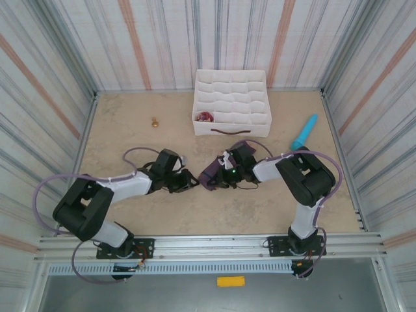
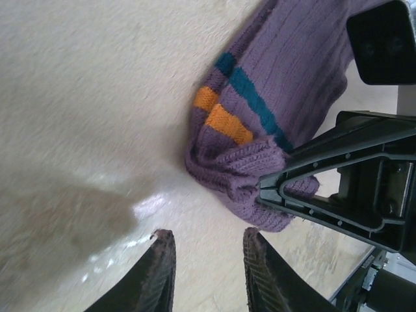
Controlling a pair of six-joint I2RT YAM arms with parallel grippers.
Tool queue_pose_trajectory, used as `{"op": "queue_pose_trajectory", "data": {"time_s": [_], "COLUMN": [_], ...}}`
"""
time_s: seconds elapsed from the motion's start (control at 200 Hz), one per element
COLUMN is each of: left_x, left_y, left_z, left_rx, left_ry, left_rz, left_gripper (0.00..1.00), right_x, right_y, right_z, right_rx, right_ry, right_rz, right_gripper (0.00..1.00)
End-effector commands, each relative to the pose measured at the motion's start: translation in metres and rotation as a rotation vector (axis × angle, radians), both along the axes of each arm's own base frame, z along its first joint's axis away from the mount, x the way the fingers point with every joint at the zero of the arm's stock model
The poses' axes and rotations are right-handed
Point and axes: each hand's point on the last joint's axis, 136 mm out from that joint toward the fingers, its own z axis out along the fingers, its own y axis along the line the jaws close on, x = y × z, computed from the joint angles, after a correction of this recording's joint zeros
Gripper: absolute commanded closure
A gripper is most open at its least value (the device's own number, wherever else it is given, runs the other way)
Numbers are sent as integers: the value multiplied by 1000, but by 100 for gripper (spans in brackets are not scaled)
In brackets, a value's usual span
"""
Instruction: Roll the socks
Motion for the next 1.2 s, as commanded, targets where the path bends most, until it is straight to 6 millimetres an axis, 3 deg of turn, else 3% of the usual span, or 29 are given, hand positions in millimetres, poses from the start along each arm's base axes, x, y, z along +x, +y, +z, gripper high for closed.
{"op": "queue_pose_trajectory", "data": {"time_s": [0.0,0.341,0.626,0.867,0.947,1.047,1.197], "left_x": [9,24,28,24,25,26,23], "left_y": [-6,-23,-22,-17,-15,-13,-15], "left_z": [-4,-19,-33,-46,-46,-43,-40], "left_rx": [37,89,128,213,243,278,312], "left_ry": [-27,-23,17,76,83,89,118], "left_rz": [-10,6,42,26,12,-10,-68], "left_gripper": [68,72,76,93,100,100,100], "right_x": [-6,-6,-6,-4,-3,1,7], "right_y": [-21,-28,-31,-26,-28,-35,-46], "right_z": [-31,-37,-39,-30,-25,-14,21], "right_rx": [-79,-93,-84,-49,-59,-114,-178], "right_ry": [132,170,178,167,145,74,-101], "right_rz": [-97,-123,-132,-116,-107,-93,-57], "right_gripper": [100,100,100,100,88,75,51]}}
